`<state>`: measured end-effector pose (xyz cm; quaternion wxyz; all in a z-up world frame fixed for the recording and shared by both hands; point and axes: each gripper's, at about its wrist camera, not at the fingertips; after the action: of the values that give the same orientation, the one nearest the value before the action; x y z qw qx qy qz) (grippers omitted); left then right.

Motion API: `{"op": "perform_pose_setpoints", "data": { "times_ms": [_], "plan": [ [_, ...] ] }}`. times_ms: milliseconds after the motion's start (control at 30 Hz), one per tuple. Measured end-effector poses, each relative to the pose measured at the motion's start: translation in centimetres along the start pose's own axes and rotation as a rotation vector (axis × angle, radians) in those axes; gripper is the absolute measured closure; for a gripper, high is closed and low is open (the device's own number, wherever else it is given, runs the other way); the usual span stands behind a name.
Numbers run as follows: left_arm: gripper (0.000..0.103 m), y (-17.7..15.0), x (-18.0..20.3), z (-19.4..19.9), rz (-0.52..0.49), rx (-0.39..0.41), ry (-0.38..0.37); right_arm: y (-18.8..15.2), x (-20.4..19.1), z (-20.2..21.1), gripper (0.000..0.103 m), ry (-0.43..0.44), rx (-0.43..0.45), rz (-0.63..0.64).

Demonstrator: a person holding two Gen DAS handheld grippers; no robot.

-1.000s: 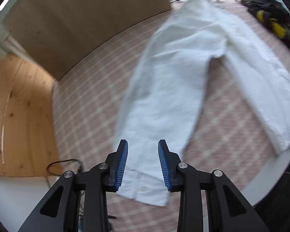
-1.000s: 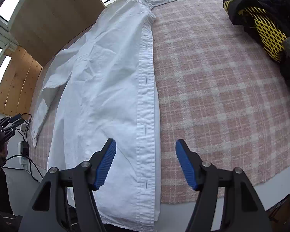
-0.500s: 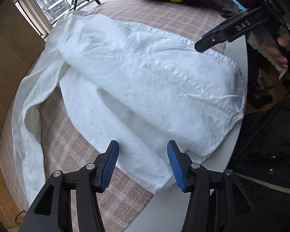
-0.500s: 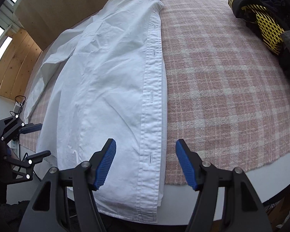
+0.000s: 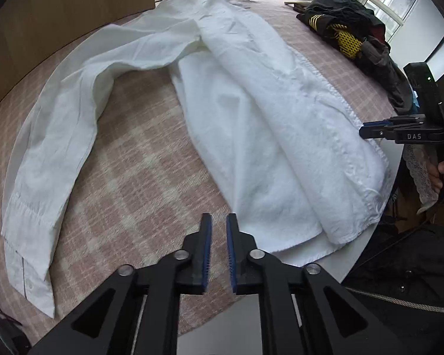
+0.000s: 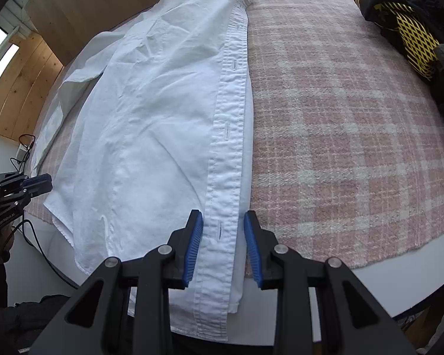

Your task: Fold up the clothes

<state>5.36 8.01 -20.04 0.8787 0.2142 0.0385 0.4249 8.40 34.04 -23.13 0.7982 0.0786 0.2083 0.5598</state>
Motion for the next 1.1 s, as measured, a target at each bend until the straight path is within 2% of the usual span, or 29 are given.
{"op": "perform_pose_setpoints", "data": {
  "times_ms": [67, 233, 300, 400, 533, 667, 733, 800, 833, 900, 1000, 1100],
  "plan": [
    [0.078, -0.3, 0.0, 0.6, 0.019, 0.016, 0.012, 0.2, -0.1, 0.1, 0.074, -0.006, -0.001, 0.002],
    [0.071, -0.2, 3.3, 2.4, -0.010, 0.089, -0.137, 0.4, -0.4, 0.6, 0.074, -0.003, 0.001, 0.019],
    [0.071, -0.2, 5.4, 1.8, -0.060, 0.076, -0.178, 0.1, -0.7, 0.9, 0.074, -0.005, -0.003, 0.033],
    [0.070, -0.5, 8.0, 0.2, -0.128, 0.032, -0.166, -0.6, -0.8, 1.6, 0.074, -0.011, -0.005, 0.058],
    [0.069, -1.0, 9.2, -0.9, -0.125, -0.001, -0.168, -0.8, -0.8, 2.9, 0.074, 0.013, 0.009, 0.094],
    [0.069, -1.4, 8.3, -0.6, -0.055, 0.004, -0.138, -0.1, -4.4, 2.9, 0.073, 0.105, -0.019, 0.186],
    [0.069, -2.1, 7.1, 0.5, 0.005, 0.018, -0.110, 0.4, -6.6, 2.7, 0.067, 0.151, -0.040, 0.237],
    [0.069, -3.2, 5.6, 1.8, 0.093, 0.034, -0.078, 0.9, -8.7, 2.4, 0.057, 0.198, -0.061, 0.289],
    [0.069, -4.0, 5.0, 2.5, 0.131, 0.046, -0.058, 1.1, -9.9, 2.2, 0.056, 0.217, -0.072, 0.314],
    [0.068, -5.6, 4.0, 3.8, 0.195, 0.070, -0.007, 1.4, -12.4, 1.4, 0.055, 0.206, -0.102, 0.353],
    [0.068, -8.2, 3.2, 5.1, 0.276, 0.105, 0.030, 2.2, -16.6, -3.1, 0.055, 0.148, -0.203, 0.360],
    [0.068, -10.2, 2.9, 6.0, 0.328, 0.136, 0.038, 1.2, -18.3, -5.5, 0.054, 0.027, -0.246, 0.427]
  ]
}}
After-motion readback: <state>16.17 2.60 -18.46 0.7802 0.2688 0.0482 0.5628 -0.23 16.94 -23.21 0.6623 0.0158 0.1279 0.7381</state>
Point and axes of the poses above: each gripper's, at about its wrist camera, not at the fingertips, and z roughly against the way its jaws point, x to its right, y to its top, and after that the axes turned 6 degrees about x, right-handed
